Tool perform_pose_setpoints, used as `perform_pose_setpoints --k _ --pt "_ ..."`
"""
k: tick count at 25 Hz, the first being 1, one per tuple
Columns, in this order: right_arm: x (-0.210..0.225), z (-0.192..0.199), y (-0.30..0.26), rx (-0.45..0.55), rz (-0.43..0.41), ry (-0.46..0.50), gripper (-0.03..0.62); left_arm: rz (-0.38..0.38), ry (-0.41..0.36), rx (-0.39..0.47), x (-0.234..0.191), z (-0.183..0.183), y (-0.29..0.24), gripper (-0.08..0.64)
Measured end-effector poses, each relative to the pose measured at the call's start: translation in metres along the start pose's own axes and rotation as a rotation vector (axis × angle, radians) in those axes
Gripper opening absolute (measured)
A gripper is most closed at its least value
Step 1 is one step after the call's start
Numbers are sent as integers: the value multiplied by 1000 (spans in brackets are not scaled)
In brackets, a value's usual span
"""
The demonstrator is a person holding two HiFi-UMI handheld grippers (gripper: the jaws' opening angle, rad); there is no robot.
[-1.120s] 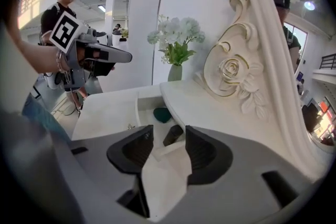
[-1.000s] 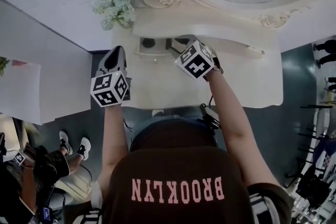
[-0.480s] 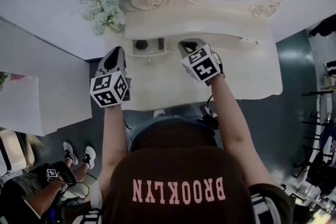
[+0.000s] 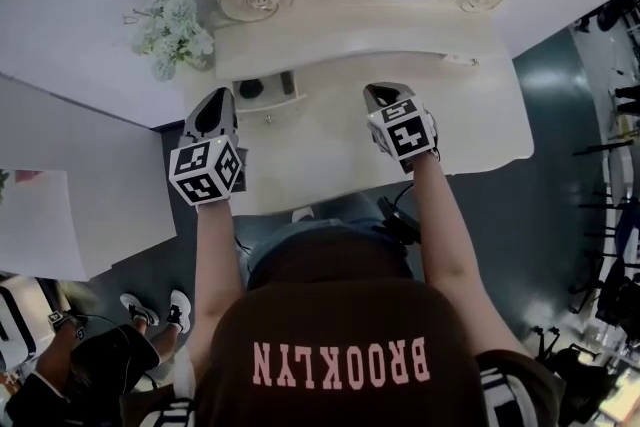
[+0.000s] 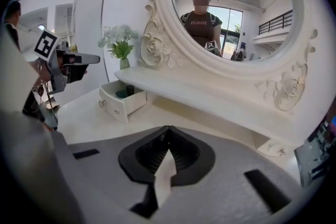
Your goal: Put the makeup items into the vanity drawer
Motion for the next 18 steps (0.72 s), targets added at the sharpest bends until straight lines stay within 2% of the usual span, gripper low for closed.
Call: perform_pose_setpoints --k 5,7,10,18 --pt "9 24 0 -53 40 -40 11 3 6 -16 2 8 -2 8" --pt "9 33 -2 -78 36 -46 97 1 9 -25 2 11 -2 8" --pt "8 45 -7 -104 35 -57 150 1 12 -37 2 17 -3 9" --pt "9 71 -18 -158 40 -110 186 0 12 -79 4 32 -4 8"
Point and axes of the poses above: the fingertips, and each gripper's own axes: y backward along the fingers, x to its right, z out of its underside, the point moved 10 cm from there along y, backward along the fingers, and after that the axes turned 1 degree about -x, right-handed, at the moved point
